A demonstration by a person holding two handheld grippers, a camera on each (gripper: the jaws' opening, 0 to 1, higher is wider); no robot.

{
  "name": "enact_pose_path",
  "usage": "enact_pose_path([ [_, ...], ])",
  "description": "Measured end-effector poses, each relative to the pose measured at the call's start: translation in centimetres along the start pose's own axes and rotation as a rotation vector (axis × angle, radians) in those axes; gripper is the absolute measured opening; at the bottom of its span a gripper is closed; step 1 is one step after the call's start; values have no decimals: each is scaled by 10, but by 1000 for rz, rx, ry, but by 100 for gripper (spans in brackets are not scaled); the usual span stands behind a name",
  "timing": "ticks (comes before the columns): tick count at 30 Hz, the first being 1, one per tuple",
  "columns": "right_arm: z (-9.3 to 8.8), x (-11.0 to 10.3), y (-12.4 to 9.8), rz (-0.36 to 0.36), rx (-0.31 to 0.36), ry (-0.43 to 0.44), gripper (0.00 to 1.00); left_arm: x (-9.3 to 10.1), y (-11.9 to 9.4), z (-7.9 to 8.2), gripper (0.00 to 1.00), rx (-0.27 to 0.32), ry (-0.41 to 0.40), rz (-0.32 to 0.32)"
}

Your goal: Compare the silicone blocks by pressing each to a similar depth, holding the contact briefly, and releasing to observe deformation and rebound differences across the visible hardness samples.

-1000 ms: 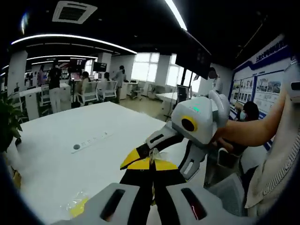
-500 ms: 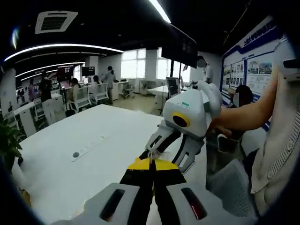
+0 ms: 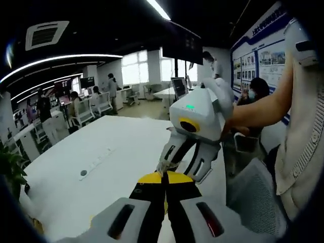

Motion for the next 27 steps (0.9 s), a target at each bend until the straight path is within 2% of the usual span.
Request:
enact_pose_path([
  [1, 0, 0, -1, 2, 2, -30, 13, 0, 0, 0, 0, 0, -5, -4],
  [6, -1, 0, -2, 6, -1, -29, 13, 2, 1, 1, 0, -1, -8, -8],
  [13, -4, -2, -3, 25, 3, -44, 13, 4, 3, 0, 0, -1, -70, -17],
  [20, -8, 0, -9, 6, -1, -92, 16, 4, 7, -2, 0, 36, -200, -33],
  [24, -1, 8, -19, -37, 12, -143, 18, 1, 9, 3, 0, 107, -350, -29],
  [27, 1, 12, -24, -51, 12, -150, 19, -1, 11, 6, 0, 131, -373, -30],
])
Point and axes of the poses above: the point that each gripper's makers call its tool centre point, and the gripper's own axes: y roughly forward along the fingers, x roughly to its right, z roughly out of its top, the point moved 8 cm from there along -y, roughly backward along the fingers, and after that the axes turned 4 degrees about y, right-handed, at the moved point
